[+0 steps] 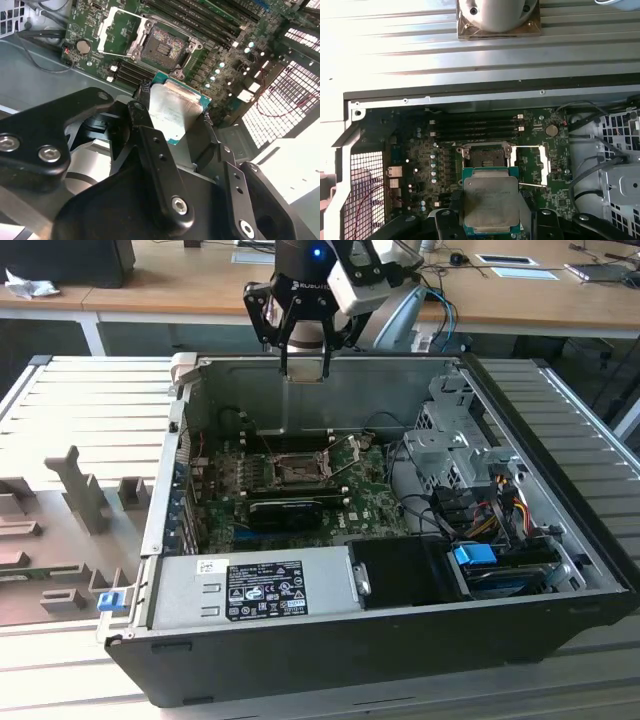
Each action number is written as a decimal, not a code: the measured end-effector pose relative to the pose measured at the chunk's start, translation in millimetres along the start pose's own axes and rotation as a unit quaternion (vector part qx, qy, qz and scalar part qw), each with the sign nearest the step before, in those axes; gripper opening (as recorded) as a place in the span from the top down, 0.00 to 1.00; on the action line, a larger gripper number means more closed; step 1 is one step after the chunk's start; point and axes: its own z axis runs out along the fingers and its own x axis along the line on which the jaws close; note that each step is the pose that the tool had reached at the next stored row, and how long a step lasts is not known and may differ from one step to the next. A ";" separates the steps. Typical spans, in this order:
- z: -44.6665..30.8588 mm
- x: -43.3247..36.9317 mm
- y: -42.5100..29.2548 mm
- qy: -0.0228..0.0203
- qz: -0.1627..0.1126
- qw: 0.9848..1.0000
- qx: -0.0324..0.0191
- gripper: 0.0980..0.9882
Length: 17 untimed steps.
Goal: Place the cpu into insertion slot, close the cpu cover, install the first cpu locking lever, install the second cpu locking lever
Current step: 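Place the cpu into insertion slot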
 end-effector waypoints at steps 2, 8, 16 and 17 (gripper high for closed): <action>0.0 0.0 0.0 0.000 0.003 1.000 0.000 0.51; 0.0 0.2 0.0 -0.001 0.015 1.000 0.000 0.51; 0.0 0.3 0.0 -0.003 0.029 1.000 -0.001 0.51; 0.0 0.3 0.0 -0.003 0.031 1.000 -0.001 0.51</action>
